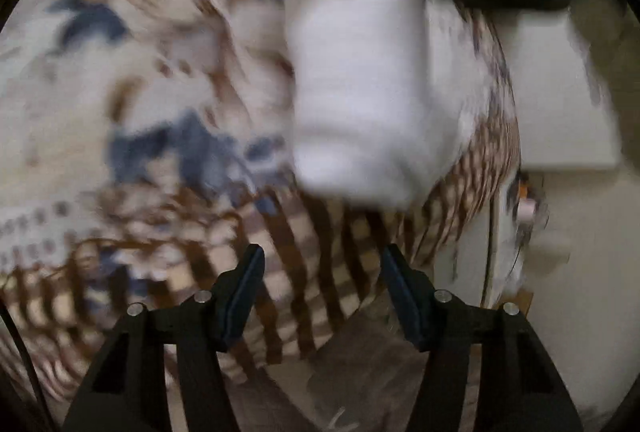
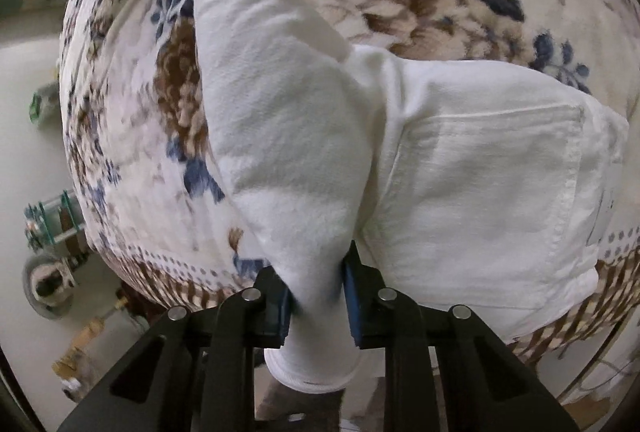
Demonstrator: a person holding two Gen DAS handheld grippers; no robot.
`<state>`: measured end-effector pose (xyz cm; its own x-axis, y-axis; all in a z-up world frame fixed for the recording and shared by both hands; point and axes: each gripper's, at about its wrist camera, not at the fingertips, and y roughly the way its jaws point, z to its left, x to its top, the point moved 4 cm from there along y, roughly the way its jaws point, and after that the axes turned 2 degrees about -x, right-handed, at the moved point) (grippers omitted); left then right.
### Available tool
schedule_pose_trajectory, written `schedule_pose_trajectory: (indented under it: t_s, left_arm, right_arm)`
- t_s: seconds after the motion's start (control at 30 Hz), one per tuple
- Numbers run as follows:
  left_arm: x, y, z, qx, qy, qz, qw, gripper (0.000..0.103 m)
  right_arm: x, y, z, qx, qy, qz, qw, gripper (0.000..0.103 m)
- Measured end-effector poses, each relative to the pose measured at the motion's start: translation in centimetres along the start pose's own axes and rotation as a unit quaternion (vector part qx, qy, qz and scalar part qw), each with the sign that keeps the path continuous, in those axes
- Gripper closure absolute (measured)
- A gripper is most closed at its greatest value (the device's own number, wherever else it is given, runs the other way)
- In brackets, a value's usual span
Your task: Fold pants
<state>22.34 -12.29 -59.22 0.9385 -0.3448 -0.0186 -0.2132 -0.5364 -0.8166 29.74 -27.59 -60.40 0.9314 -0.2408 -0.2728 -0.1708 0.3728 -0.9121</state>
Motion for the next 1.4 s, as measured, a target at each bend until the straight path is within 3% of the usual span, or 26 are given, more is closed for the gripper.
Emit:
schedule_pose_trajectory:
  t_s: [0.1, 0.17, 0.23, 0.3, 0.43, 0.6, 0.73, 0.83, 0.9, 0.93, 1.0, 1.03, 1.17, 1.4]
  left_arm:
    - [2.8, -4.7, -1.0, -0.012, 0.0, -0.077, 0.9969, 0.043]
    - [5.1, -5.5, -1.5, -0.021, 0.002, -0.098, 0.995, 0.042]
    - [6.9, -4.3, -1.4, -0.051, -0.006, -0.081, 0.9954, 0.042]
    - [8.1, -2.7, 0.3, -0.068, -0.037, -0.035, 0.9964, 0.045]
    - [5.8, 1.1, 2.6, -0.101, -0.112, 0.029, 0.9881, 0.045]
    - [2.3, 1.3, 4.9, -0.095, -0.19, 0.027, 0.9769, 0.045]
    - [3.0, -2.7, 2.3, -0.028, -0.121, -0.024, 0.9919, 0.045]
    - [5.2, -3.9, 0.2, -0.008, -0.037, -0.04, 0.9985, 0.044]
    - [6.5, -3.5, -0.6, -0.026, 0.008, -0.032, 0.9991, 0.047]
    - [7.2, -3.1, -1.1, -0.041, 0.024, -0.025, 0.9985, 0.062]
    - [8.1, -1.7, -1.9, -0.044, 0.046, 0.001, 0.998, 0.08]
    - [8.3, -1.3, -2.1, -0.04, 0.06, 0.01, 0.9974, 0.081]
    - [8.3, -0.5, -1.6, -0.044, 0.066, 0.027, 0.9965, 0.082]
    - [3.9, -0.3, 1.1, -0.023, 0.05, 0.058, 0.9968, 0.082]
  right_arm:
    - [-0.3, 0.9, 0.5, -0.006, -0.006, 0.009, 1.0, 0.079]
    - [-0.2, 1.1, 0.7, -0.007, -0.007, 0.01, 1.0, 0.079]
    - [-0.1, 1.2, 1.0, -0.01, -0.008, 0.009, 1.0, 0.079]
    - [-0.2, 1.2, 1.0, -0.01, -0.001, 0.009, 1.0, 0.079]
    - [-0.2, 0.8, 0.4, 0.003, 0.03, 0.012, 0.999, 0.079]
    - [-0.5, 1.6, 0.2, 0.011, 0.038, 0.023, 0.999, 0.079]
    - [-0.7, 1.7, 0.5, -0.001, 0.019, 0.02, 1.0, 0.08]
    - [-0.7, 1.6, 0.6, -0.005, 0.012, 0.027, 1.0, 0.08]
    - [-0.8, 1.5, 0.8, -0.012, 0.006, 0.03, 0.999, 0.08]
    - [-0.9, 1.4, 0.8, -0.016, 0.002, 0.032, 0.999, 0.08]
    - [-0.8, 1.4, 0.7, -0.02, 0.007, 0.035, 0.999, 0.08]
    - [-0.7, 1.3, 0.5, -0.019, 0.013, 0.037, 0.999, 0.08]
    - [-0.6, 1.7, -0.2, 0.003, 0.043, 0.054, 0.998, 0.081]
    - [-0.7, 2.6, -0.4, 0.009, 0.062, 0.053, 0.997, 0.083]
